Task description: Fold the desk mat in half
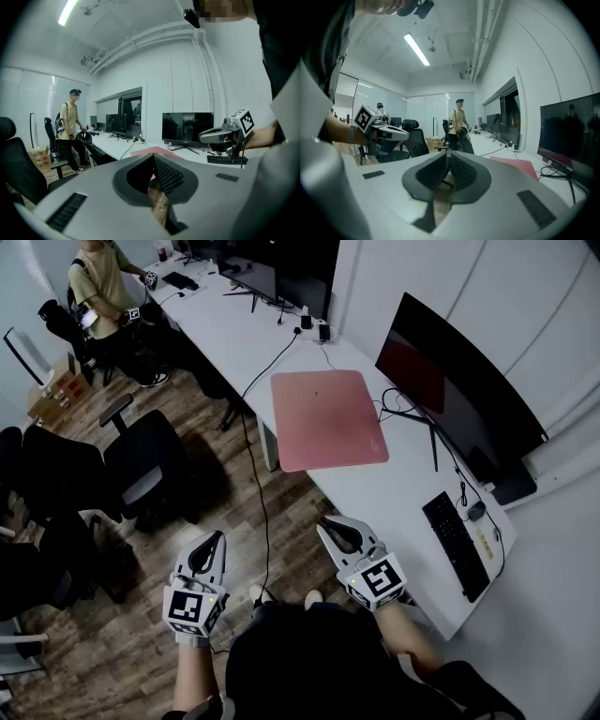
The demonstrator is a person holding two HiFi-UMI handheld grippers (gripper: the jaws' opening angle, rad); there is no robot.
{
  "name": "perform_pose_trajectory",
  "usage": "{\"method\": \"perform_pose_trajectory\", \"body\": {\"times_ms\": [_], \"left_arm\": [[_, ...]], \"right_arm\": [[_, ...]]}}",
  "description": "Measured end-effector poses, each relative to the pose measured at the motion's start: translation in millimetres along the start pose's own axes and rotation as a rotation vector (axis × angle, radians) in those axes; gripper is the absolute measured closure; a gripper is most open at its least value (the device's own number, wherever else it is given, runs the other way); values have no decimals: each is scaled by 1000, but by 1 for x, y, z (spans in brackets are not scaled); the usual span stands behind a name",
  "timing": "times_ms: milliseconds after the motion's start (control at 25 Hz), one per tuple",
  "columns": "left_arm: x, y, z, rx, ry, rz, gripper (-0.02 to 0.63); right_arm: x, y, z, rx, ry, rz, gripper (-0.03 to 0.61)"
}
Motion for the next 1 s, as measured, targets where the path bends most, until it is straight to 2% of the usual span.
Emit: {"method": "perform_pose_trajectory", "body": {"times_ms": [120,480,880,1000], "left_arm": [[14,4,5,8,-1,-26,606],[71,21,15,-2,-38,31,606],[124,35,20,-8,-23,35,606],[137,44,22,-2,8,42,606]], "right_arm": [[7,-3,-12,14,6,2,538],[29,-16,-66,30,-4,33,538],[51,-30,-118,35,8,63,538],[58,-30,-131,52,22,77,538]]}}
Point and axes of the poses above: the fingertips, and each gripper's own axes: z backward along the fingers, x to its left, y out of its underside, the point moved 8 cm from there along z, backward along the fingers, and after that the axes turned 3 degrees about x, right-handed, at the moved point
